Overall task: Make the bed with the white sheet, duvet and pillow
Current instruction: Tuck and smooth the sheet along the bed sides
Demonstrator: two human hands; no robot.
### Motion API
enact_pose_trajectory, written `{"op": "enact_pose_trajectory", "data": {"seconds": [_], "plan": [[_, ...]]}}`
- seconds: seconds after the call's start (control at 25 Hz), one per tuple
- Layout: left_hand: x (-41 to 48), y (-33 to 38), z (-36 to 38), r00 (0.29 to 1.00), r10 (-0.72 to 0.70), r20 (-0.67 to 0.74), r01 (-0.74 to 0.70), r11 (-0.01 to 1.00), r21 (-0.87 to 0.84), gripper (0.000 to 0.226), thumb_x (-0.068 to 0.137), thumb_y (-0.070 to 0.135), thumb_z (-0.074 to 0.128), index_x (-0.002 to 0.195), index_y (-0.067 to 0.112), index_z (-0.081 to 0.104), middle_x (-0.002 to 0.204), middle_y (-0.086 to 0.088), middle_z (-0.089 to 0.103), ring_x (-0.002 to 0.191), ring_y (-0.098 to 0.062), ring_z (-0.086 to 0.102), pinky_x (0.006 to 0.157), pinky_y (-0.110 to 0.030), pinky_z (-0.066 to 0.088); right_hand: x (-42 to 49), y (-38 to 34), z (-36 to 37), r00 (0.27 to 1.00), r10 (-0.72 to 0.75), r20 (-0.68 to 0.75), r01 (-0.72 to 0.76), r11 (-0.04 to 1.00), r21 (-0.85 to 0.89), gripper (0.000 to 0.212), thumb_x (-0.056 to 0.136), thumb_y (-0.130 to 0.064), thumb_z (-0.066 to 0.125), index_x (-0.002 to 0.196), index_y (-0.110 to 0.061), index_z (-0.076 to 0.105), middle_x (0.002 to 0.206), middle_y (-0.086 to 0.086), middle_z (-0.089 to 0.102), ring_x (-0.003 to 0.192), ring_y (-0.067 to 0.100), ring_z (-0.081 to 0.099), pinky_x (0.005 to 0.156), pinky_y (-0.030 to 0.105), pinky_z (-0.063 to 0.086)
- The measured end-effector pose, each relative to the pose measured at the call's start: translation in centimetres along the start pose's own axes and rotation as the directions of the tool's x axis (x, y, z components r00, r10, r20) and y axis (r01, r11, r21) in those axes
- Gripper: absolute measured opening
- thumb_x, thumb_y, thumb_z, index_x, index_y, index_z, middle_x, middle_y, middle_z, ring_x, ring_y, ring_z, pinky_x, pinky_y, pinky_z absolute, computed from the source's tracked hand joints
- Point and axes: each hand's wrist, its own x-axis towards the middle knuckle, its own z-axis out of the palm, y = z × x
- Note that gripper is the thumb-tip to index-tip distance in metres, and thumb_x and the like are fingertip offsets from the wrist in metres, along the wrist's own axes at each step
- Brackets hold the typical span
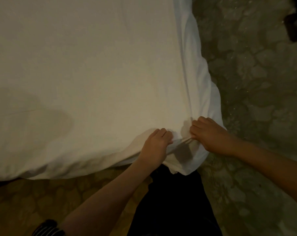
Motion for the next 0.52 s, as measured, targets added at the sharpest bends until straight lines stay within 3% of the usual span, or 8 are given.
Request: {"op": "enact_pose_trajectory", "data": {"seconds": [0.12, 0.16, 0.24, 0.32, 0.44, 0.52], "plan": [[0.8, -0.3, 0.6, 0.999, 0.015, 0.052, -0.019, 0.997, 0.079, 0.007, 0.072, 0.015, 0.056, 0.067, 0.01, 0.058, 0.064, -0.006, 0.057, 0.058, -0.024, 0.058, 0.052, -0.027, 0.042, 0.5, 0.1, 1.2, 0.989, 0.094, 0.113, -0.089, 0.995, -0.043, 0.025, 0.066, -0.004, 0.074, 0.067, -0.015, 0.052, 0.07, 0.002, 0.053, 0.067, 0.018, 0.045, 0.059, 0.03, 0.017], [1.3, -0.4, 0.6, 0.996, -0.001, 0.085, -0.007, 0.995, 0.095, 0.01, 0.062, 0.012, 0.069, 0.065, 0.01, 0.06, 0.062, -0.006, 0.058, 0.054, -0.025, 0.061, 0.046, -0.022, 0.043, 0.9, 0.0, 1.5, 0.986, 0.11, 0.122, -0.102, 0.992, -0.071, 0.023, 0.067, -0.007, 0.074, 0.066, -0.016, 0.053, 0.069, 0.002, 0.054, 0.063, 0.02, 0.05, 0.06, 0.031, 0.018], [2.2, -0.9, 1.2, 0.982, -0.059, 0.179, 0.046, 0.996, 0.077, 0.03, 0.047, 0.008, 0.085, 0.066, 0.007, 0.062, 0.062, -0.009, 0.06, 0.053, -0.028, 0.062, 0.045, -0.021, 0.047, 1.3, 0.3, 1.6, 0.994, 0.078, 0.076, -0.074, 0.996, -0.052, 0.012, 0.079, -0.022, 0.055, 0.069, -0.017, 0.054, 0.07, 0.001, 0.055, 0.062, 0.02, 0.052, 0.062, 0.029, 0.023], [1.7, -1.2, 1.7, 0.988, -0.048, 0.147, 0.034, 0.995, 0.097, 0.019, 0.064, 0.016, 0.075, 0.072, 0.003, 0.063, 0.066, -0.012, 0.06, 0.056, -0.032, 0.062, 0.049, -0.027, 0.051, 0.1, 0.9, 1.0, 0.986, 0.143, 0.081, -0.143, 0.99, -0.002, 0.027, 0.082, -0.037, 0.043, 0.083, -0.016, 0.059, 0.081, 0.003, 0.058, 0.073, 0.018, 0.048, 0.064, 0.029, 0.037], [0.4, 0.4, 2.0, 0.993, -0.078, 0.086, 0.064, 0.986, 0.152, 0.032, 0.077, 0.035, 0.045, 0.091, 0.009, 0.059, 0.078, -0.008, 0.059, 0.065, -0.029, 0.06, 0.053, -0.028, 0.052, -1.2, 2.8, -0.6, 0.921, 0.386, 0.047, -0.381, 0.921, -0.085, 0.066, 0.086, -0.063, 0.033, 0.101, -0.005, 0.06, 0.09, 0.012, 0.06, 0.076, 0.028, 0.055, 0.065, 0.036, 0.049], [0.7, 2.7, 2.3, 0.989, -0.123, 0.076, 0.111, 0.982, 0.15, 0.037, 0.08, 0.044, 0.045, 0.098, 0.014, 0.056, 0.084, -0.005, 0.06, 0.069, -0.026, 0.058, 0.055, -0.028, 0.049, -0.8, 4.4, -1.4, 0.842, 0.495, 0.215, -0.475, 0.869, -0.141, 0.077, 0.087, -0.072, 0.026, 0.105, -0.005, 0.057, 0.097, 0.014, 0.058, 0.084, 0.031, 0.057, 0.071, 0.039, 0.047]]}}
